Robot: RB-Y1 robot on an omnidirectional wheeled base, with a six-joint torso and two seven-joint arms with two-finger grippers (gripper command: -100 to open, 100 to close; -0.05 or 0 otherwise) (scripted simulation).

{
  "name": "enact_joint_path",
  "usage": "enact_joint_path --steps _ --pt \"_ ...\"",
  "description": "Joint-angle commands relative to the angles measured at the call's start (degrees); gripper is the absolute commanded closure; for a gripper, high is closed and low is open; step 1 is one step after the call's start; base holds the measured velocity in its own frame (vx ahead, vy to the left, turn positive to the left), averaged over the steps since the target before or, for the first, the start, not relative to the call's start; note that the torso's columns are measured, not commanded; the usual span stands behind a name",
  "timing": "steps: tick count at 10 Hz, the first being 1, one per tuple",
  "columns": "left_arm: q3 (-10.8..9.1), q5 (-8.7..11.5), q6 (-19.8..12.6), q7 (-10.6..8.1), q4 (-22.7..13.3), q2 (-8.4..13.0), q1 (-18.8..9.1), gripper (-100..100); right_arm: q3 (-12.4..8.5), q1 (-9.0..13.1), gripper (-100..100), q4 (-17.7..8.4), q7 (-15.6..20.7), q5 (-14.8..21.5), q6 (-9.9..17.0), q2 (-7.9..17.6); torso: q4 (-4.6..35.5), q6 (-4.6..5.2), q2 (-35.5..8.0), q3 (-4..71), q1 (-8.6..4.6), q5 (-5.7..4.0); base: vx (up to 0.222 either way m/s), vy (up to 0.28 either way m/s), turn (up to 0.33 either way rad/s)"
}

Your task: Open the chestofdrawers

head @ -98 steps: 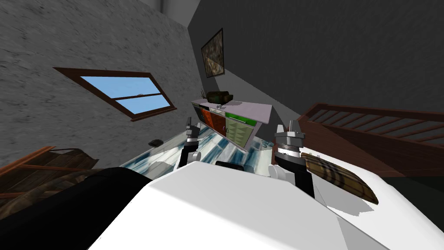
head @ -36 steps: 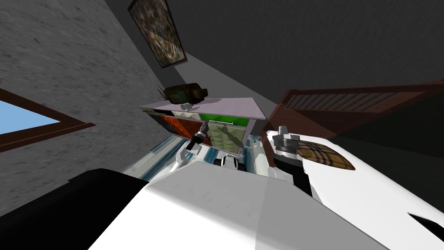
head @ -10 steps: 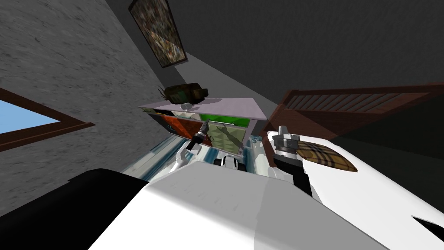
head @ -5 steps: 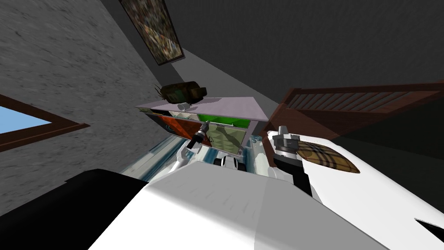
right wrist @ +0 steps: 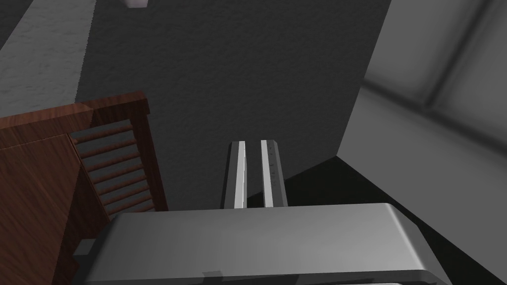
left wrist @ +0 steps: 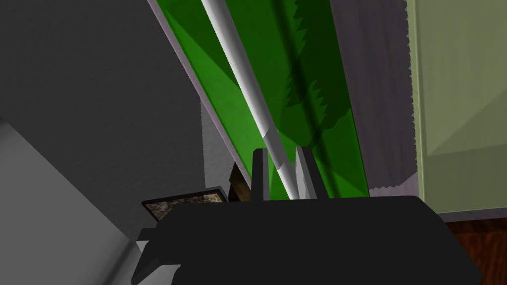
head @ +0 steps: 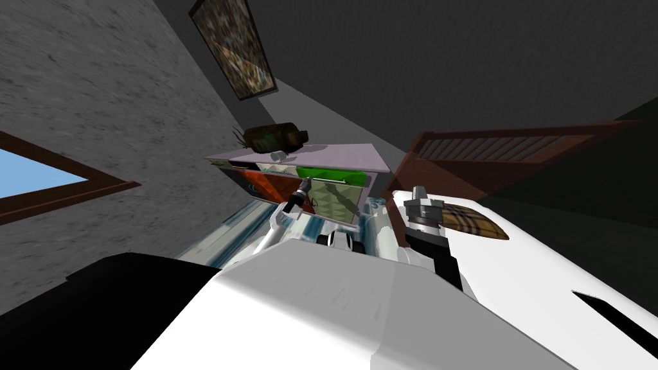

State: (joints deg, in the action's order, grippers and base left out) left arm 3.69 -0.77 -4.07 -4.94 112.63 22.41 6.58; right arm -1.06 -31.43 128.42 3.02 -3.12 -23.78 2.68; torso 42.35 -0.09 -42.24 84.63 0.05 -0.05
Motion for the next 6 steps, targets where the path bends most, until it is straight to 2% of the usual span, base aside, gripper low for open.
enact_joint_path --steps 1,2,3,4,5,6 --pt "-0.33 -0.02 0.42 0.22 -3.64 -0.18 -2.7 100 0.0 0.0 0 0.0 0.0 0.0 0.0 0.0 0.02 0.0 -0.08 -0.08 0.04 0.03 -0.048 0.008 -0.006" --pt "-0.6 0.03 0.85 0.55 -5.91 -0.67 -5.33 100 0.0 -0.01 0 0.0 0.0 0.0 0.0 0.0 -0.08 -0.04 0.06 -0.01 0.08 0.07 -0.106 0.029 -0.032" --pt "-0.6 0.03 0.85 0.55 -7.28 -0.67 -6.64 100 0.0 0.0 0 0.0 0.0 0.0 0.0 0.0 -0.06 -0.03 -0.09 -0.08 0.18 0.09 -0.126 0.026 -0.034" --pt "-0.6 0.03 0.85 0.55 -8.24 -0.67 -6.71 100 0.0 0.0 0 0.0 0.0 0.0 0.0 0.0 -0.01 -0.05 -0.14 -0.13 0.16 0.09 -0.066 0.007 -0.02" --pt "-0.87 0.08 1.28 0.88 -10.24 -1.15 -9.34 100 0.0 -0.01 0 0.0 0.0 0.0 0.0 0.0 -0.05 -0.15 0.0 -0.05 0.16 0.08 -0.114 0.004 -0.023" --pt "-0.87 0.08 1.28 0.88 -11.93 -1.15 -10.72 100 0.0 0.0 0 0.0 0.0 0.0 0.0 0.0 -0.01 -0.06 -0.12 -0.09 0.13 0.07 -0.131 0.007 -0.021"
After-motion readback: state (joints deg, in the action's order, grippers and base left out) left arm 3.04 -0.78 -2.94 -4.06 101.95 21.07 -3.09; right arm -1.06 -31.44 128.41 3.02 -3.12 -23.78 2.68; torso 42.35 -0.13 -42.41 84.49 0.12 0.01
